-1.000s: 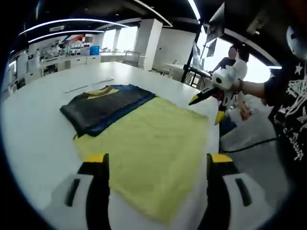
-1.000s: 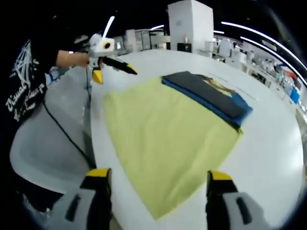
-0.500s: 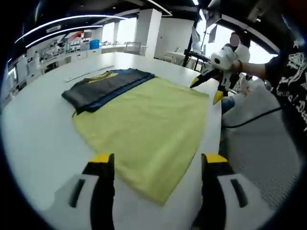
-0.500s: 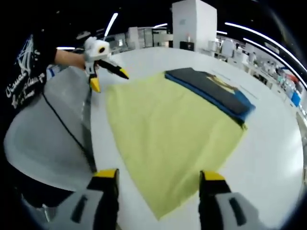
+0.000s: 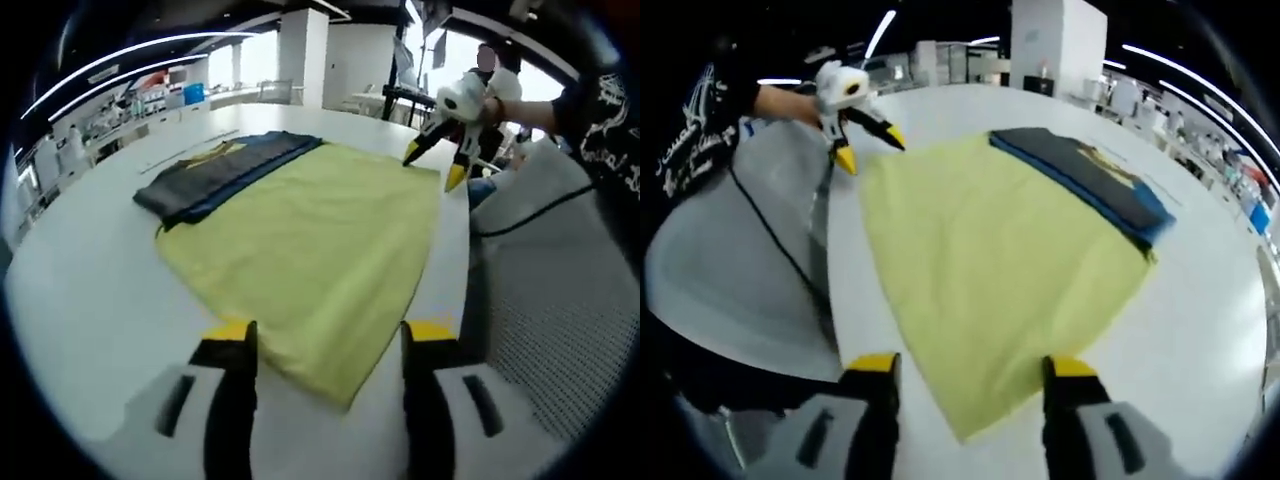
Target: Fold the garment on the visible template until the final outline fits inside the template.
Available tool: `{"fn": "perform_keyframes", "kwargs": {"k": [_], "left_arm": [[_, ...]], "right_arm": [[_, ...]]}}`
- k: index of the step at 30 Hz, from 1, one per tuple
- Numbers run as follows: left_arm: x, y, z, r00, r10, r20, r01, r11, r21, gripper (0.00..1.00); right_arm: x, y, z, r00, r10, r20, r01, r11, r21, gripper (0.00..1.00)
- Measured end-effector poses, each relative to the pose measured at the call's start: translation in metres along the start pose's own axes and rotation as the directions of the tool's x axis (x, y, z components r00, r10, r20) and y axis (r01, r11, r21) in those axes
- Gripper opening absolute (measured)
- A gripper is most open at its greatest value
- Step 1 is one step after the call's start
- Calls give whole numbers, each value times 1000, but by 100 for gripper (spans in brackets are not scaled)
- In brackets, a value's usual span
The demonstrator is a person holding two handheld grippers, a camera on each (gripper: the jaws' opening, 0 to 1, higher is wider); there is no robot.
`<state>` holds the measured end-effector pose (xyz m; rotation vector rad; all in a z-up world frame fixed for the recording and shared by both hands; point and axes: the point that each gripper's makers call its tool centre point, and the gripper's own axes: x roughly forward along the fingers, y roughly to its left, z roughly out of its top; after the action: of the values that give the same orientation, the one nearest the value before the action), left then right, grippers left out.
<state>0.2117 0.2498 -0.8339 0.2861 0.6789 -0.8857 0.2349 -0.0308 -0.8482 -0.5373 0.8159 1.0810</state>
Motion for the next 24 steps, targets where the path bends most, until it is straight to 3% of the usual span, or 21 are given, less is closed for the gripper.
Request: {"fn": "perform_keyframes", "kwargs": {"k": [8,15,18,21,24], "left_arm": [[0,5,-10,999,11,-45,-8,997,71,50],[-1,7,-8,999,8,-36,-6,998,68,42],[2,6,-7,999,3,-38,0,997,82,30],[6,7,-7,999,-5,-43,9,995,95,26],[8,8,-6,998,8,-56,-2,995,103,15]], "right_arm": [[0,0,0,1000,-4,-18,3,999,-35,49],[0,0,-1,1000,-4,-10,3,999,-33,47],[-1,-2,0,1000,-11,-7,11,999,-33,39],[-1,-1,0,1000,-9,-5,9,1000,-22,24],[0,-2,2,1000,-15,-1,15,1000,-22,21]]}}
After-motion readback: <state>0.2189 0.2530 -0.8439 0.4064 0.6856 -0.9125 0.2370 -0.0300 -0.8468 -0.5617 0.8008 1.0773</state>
